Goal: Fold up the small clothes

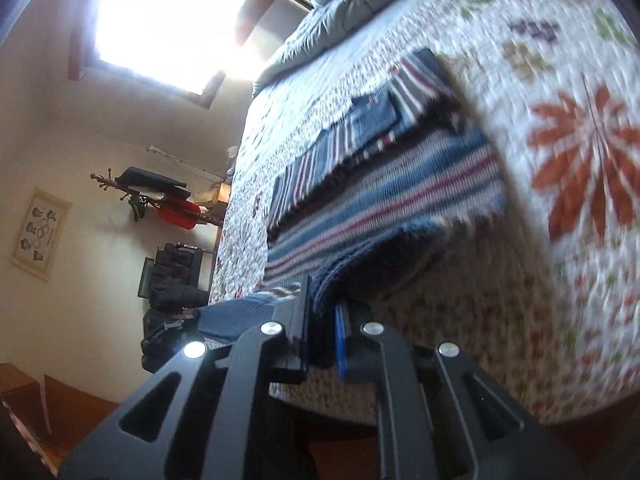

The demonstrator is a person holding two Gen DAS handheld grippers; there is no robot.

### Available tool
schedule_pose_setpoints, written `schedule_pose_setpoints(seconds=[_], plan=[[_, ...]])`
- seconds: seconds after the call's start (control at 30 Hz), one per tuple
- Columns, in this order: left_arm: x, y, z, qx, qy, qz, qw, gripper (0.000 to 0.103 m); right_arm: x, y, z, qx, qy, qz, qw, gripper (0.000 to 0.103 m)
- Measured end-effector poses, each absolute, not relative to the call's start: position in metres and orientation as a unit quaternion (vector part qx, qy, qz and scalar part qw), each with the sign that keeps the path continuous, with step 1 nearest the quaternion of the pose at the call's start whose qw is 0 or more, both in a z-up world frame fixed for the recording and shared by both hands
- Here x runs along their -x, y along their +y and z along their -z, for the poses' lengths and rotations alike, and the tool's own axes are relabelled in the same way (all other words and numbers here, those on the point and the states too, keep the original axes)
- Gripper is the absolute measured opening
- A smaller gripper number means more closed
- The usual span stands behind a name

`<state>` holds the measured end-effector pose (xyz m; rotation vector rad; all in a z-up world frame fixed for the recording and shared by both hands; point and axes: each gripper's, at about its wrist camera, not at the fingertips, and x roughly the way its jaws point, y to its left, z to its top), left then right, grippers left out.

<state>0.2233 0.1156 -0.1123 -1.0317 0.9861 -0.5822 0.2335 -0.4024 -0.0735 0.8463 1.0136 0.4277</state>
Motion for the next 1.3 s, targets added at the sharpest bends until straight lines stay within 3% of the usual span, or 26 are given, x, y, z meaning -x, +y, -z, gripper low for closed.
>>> schedule_pose_setpoints(seconds=[0.3, 0.9, 0.97, 1.0, 1.13, 1.17, 1.2, 1.3], plan=[[-0.325, 0.105, 0.099, 0.461, 0.444, 0.254, 0.725, 0.008, -0.330, -0.418, 0.072, -0.381, 0.482, -0.171, 0.770, 0.008], [-0.490, 0.089, 0.196, 0.475, 0.528, 0.177, 0.681, 0.008, -0.485, -0.425, 0.165, -0.389, 0.557, -0.100, 0.726, 0.009], [-0.499, 0.088, 0.205, 0.475, 0.534, 0.175, 0.677, 0.010, -0.496, -0.427, 0.174, -0.394, 0.562, -0.101, 0.720, 0.013], [-0.502, 0.087, 0.208, 0.474, 0.538, 0.176, 0.675, 0.013, -0.501, -0.427, 0.179, -0.397, 0.568, -0.105, 0.714, 0.017], [-0.504, 0.089, 0.211, 0.468, 0.550, 0.185, 0.666, 0.057, -0.510, -0.429, 0.185, -0.396, 0.575, -0.123, 0.706, 0.037], [-0.501, 0.091, 0.205, 0.463, 0.543, 0.193, 0.674, 0.059, -0.511, -0.431, 0.181, -0.391, 0.570, -0.135, 0.710, 0.043], [-0.499, 0.094, 0.200, 0.462, 0.536, 0.200, 0.677, 0.065, -0.510, -0.433, 0.177, -0.387, 0.566, -0.143, 0.713, 0.059], [-0.495, 0.101, 0.184, 0.437, 0.527, 0.208, 0.699, 0.070, -0.508, -0.441, 0.162, -0.361, 0.555, -0.154, 0.733, 0.062]])
